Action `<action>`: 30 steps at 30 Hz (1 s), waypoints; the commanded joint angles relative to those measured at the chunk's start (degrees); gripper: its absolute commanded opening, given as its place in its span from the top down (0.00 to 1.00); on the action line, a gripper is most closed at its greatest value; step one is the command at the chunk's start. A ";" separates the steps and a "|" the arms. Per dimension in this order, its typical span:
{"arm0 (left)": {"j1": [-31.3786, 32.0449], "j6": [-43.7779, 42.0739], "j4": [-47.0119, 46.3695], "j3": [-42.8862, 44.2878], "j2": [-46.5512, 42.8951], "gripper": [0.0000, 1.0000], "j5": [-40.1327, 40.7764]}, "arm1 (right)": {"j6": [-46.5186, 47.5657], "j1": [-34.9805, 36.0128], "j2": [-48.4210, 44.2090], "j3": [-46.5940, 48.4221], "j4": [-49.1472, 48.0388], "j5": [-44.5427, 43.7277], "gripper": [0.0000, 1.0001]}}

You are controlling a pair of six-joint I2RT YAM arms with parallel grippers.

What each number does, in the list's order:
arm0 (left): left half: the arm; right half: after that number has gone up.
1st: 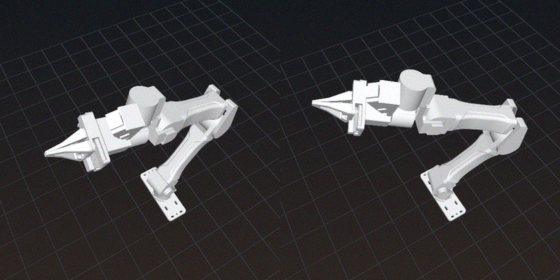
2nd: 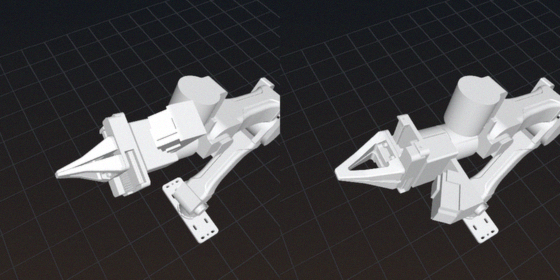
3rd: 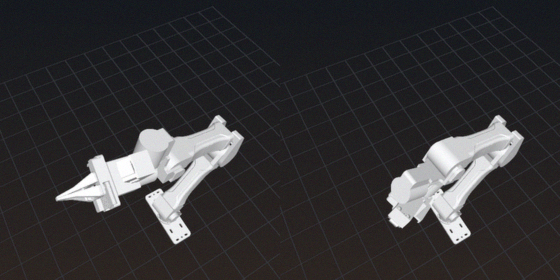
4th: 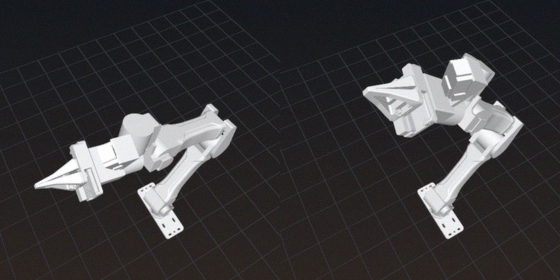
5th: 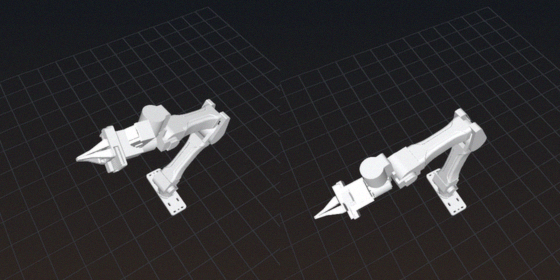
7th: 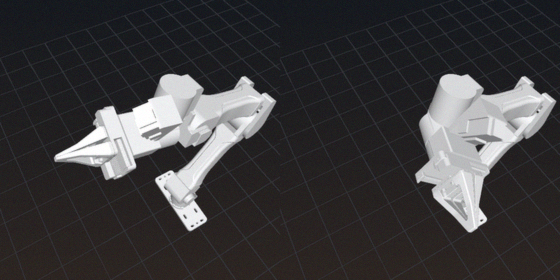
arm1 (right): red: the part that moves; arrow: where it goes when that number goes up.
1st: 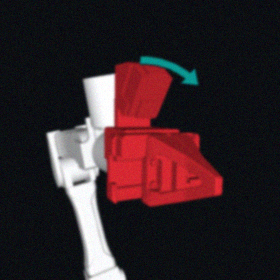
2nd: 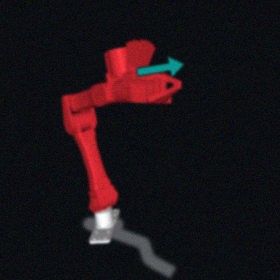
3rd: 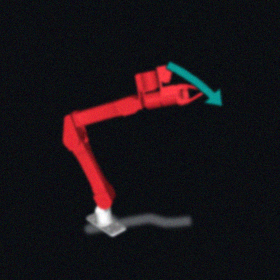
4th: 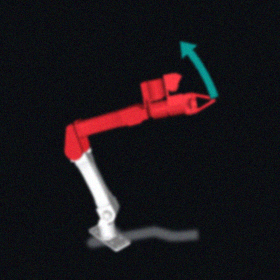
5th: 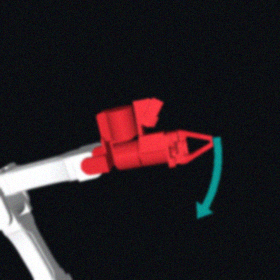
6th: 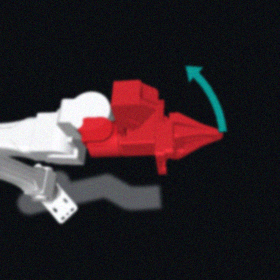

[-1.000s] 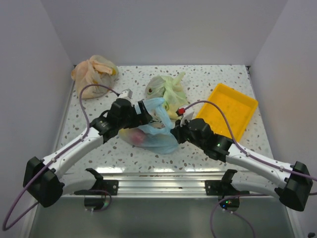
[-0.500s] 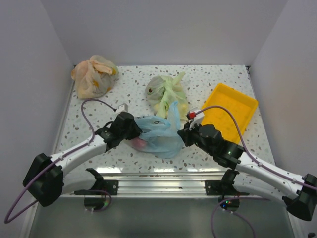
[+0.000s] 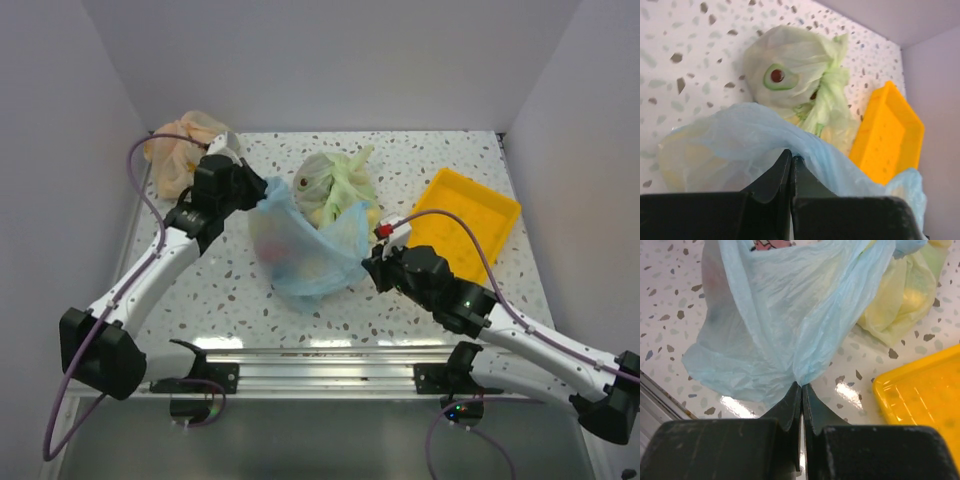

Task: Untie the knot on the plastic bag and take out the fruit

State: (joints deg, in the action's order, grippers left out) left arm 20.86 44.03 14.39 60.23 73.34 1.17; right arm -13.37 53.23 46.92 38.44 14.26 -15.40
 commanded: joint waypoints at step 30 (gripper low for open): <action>-0.30 -1.67 6.35 -25.51 -19.91 1.00 -5.84 | 9.67 3.88 38.16 32.61 15.18 25.32 0.46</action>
State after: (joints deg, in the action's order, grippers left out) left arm 20.69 42.39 21.78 31.73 53.25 -6.24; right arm -4.99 54.78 84.53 75.33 27.90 4.32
